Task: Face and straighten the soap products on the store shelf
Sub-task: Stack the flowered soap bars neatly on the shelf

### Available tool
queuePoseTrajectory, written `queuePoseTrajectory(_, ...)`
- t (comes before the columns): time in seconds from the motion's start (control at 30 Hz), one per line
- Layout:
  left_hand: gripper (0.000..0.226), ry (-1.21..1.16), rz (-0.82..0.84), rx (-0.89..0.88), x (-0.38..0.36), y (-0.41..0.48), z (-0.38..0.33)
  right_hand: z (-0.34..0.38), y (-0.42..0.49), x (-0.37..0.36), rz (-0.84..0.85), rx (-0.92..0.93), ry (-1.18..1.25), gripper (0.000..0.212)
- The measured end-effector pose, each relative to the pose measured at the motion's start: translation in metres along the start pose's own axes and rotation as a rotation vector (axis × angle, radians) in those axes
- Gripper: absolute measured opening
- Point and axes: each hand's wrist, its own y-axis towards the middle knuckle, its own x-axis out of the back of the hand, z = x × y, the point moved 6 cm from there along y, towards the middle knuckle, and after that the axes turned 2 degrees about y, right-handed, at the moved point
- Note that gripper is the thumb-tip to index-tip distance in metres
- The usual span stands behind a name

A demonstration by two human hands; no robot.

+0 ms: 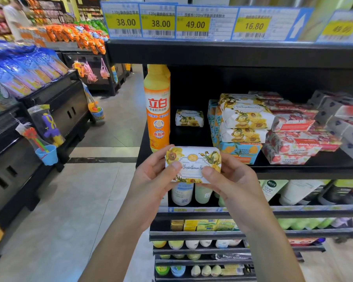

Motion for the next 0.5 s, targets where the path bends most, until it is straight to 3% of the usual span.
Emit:
queuePoseTrajectory(0.27,0.053,-0.026,0.051,0.089,-0.0019,-0.0014,0.0014,0.0043,0.0019,0.0096,0.032,0.120,-0.046,0.052)
queuePoseTrajectory(0.5,0.043,-0.012,0.008,0.075,-0.0073,0.0067,0.0025,-0.0013,0.0053,0.0101,0.061,0.112,-0.048,0.051)
